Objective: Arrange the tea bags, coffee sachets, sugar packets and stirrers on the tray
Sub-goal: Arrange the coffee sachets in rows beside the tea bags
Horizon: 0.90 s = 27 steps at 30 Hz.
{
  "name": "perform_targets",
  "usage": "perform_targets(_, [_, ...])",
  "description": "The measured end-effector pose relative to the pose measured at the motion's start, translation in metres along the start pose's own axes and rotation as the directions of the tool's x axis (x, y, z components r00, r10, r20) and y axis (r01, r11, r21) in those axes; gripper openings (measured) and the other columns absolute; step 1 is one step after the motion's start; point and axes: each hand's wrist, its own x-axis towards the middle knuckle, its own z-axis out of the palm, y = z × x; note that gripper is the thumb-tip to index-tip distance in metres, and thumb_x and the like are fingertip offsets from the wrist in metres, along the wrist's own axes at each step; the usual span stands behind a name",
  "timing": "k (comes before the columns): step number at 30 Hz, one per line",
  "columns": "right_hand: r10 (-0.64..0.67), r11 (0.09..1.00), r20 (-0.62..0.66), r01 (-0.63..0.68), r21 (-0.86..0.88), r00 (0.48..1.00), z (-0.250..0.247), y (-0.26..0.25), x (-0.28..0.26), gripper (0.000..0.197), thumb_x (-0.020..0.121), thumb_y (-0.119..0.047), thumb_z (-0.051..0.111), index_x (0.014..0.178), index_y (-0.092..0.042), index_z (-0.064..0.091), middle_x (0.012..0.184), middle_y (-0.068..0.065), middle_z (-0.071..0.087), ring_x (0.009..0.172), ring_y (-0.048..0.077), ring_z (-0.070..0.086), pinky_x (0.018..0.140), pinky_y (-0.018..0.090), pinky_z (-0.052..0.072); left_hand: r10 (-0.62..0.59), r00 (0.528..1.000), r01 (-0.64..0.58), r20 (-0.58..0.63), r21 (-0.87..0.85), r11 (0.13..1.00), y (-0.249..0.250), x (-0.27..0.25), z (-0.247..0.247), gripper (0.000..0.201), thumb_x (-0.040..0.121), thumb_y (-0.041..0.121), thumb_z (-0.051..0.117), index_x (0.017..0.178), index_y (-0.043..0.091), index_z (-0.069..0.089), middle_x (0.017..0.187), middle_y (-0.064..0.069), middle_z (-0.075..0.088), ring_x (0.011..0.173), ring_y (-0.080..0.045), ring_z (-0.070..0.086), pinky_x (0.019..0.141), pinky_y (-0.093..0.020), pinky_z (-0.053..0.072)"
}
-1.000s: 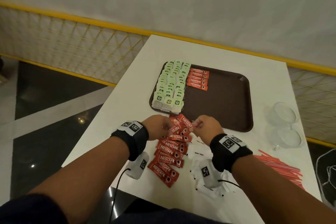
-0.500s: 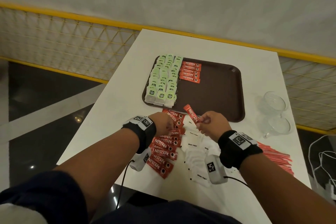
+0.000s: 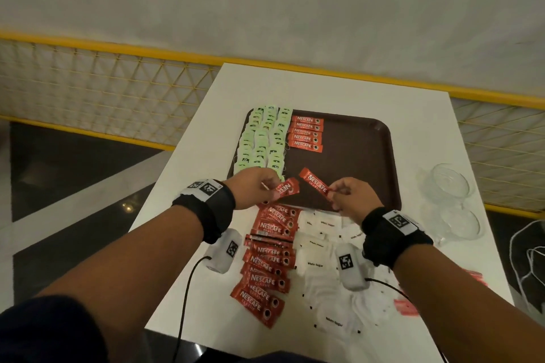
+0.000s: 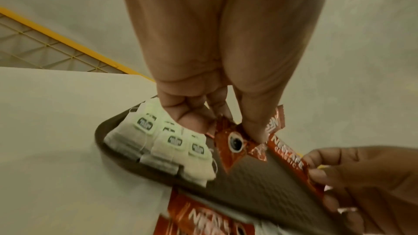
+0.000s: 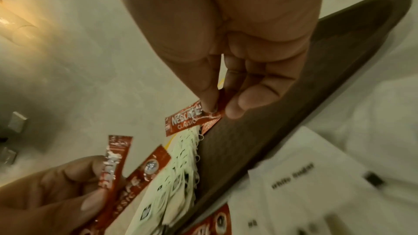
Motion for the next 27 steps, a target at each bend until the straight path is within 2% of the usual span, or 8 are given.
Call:
perform_targets(3, [0.116, 0.993, 0.033, -0.117, 0.028, 0.993, -0.002, -0.011, 0.027, 0.008, 0.094, -0.013, 0.058, 0.102, -0.013, 0.060, 0.095, 0.006, 0.064, 0.075, 0.016, 0.063, 0.065, 0.027, 0.054, 0.016, 0.998, -0.015, -0.069, 0.003, 1.000, -0.002, 0.020, -0.020, 0.011, 0.092, 0.027, 0.066, 0.097, 0.019, 0.061, 0.095, 0.008, 0.061, 0.086, -0.014, 0.060, 0.072, -0.023, 0.048])
perform_targets(6, [0.190, 0.981, 0.054, -0.191, 0.010, 0.980, 0.000, -0.019, 0.055, 0.007, 0.096, -0.013, 0.056, 0.101, -0.017, 0.060, 0.093, 0.005, 0.066, 0.072, 0.014, 0.064, 0.062, 0.027, 0.053, -0.011, 0.990, -0.008, -0.141, -0.129, 0.992, -0.006, 0.041, -0.035, 0.010, 0.093, 0.024, 0.066, 0.095, 0.016, 0.061, 0.095, 0.001, 0.065, 0.085, -0.018, 0.067, 0.067, -0.021, 0.050])
perform_targets(10, [0.228, 0.973, 0.009, -0.227, -0.048, 0.974, 0.009, -0.026, 0.088, 0.007, 0.095, -0.014, 0.059, 0.100, -0.018, 0.063, 0.090, 0.002, 0.066, 0.067, 0.011, 0.063, 0.059, 0.024, 0.052, -0.032, 0.966, -0.040, -0.255, -0.271, 0.962, -0.017, 0.069, -0.052, 0.012, 0.091, 0.023, 0.068, 0.091, 0.014, 0.059, 0.095, -0.004, 0.066, 0.082, -0.019, 0.067, 0.072, -0.023, 0.050])
perform_targets(12, [0.255, 0.965, -0.029, -0.257, -0.054, 0.966, 0.012, -0.029, 0.102, 0.009, 0.093, -0.015, 0.063, 0.101, -0.015, 0.064, 0.087, 0.002, 0.067, 0.067, 0.011, 0.063, 0.064, 0.027, 0.055, -0.050, 0.959, -0.041, -0.278, -0.310, 0.950, -0.023, 0.079, -0.058, 0.015, 0.090, 0.022, 0.069, 0.091, 0.012, 0.059, 0.096, -0.010, 0.065, 0.082, -0.020, 0.063, 0.071, -0.025, 0.050])
perform_targets(15, [0.290, 0.955, -0.107, -0.294, -0.024, 0.951, 0.015, -0.031, 0.121, 0.015, 0.087, -0.016, 0.071, 0.100, -0.012, 0.064, 0.084, 0.005, 0.070, 0.071, 0.015, 0.067, 0.076, 0.034, 0.060, -0.076, 0.961, -0.019, -0.266, -0.339, 0.941, -0.032, 0.092, -0.066, 0.018, 0.088, 0.025, 0.071, 0.094, 0.011, 0.060, 0.097, -0.010, 0.066, 0.087, -0.027, 0.066, 0.081, -0.040, 0.053])
perform_targets(19, [0.291, 0.953, -0.168, -0.301, -0.043, 0.942, 0.018, -0.035, 0.141, 0.023, 0.080, -0.020, 0.078, 0.096, -0.014, 0.062, 0.082, 0.004, 0.071, 0.075, 0.017, 0.070, 0.078, 0.036, 0.060, -0.067, 0.963, -0.029, -0.261, -0.347, 0.937, -0.041, 0.106, -0.073, 0.019, 0.088, 0.025, 0.071, 0.095, 0.011, 0.061, 0.098, -0.014, 0.067, 0.087, -0.030, 0.066, 0.086, -0.047, 0.053])
perform_targets(24, [0.253, 0.957, -0.201, -0.276, -0.093, 0.946, 0.021, -0.037, 0.155, 0.029, 0.075, -0.023, 0.082, 0.092, -0.018, 0.060, 0.086, 0.000, 0.070, 0.074, 0.015, 0.069, 0.079, 0.037, 0.060, -0.066, 0.970, -0.030, -0.235, -0.383, 0.923, -0.050, 0.116, -0.074, 0.023, 0.087, 0.025, 0.073, 0.098, 0.007, 0.062, 0.101, -0.016, 0.065, 0.085, -0.018, 0.061, 0.089, -0.045, 0.052])
perform_targets(27, [0.249, 0.948, -0.202, -0.281, -0.147, 0.947, 0.020, -0.038, 0.160, 0.033, 0.073, -0.026, 0.084, 0.094, -0.018, 0.059, 0.085, -0.001, 0.068, 0.074, 0.015, 0.069, 0.079, 0.038, 0.059, -0.055, 0.979, -0.024, -0.197, -0.379, 0.925, -0.053, 0.119, -0.072, 0.022, 0.088, 0.025, 0.072, 0.096, 0.007, 0.062, 0.092, -0.008, 0.066, 0.082, -0.014, 0.060, 0.086, -0.043, 0.052])
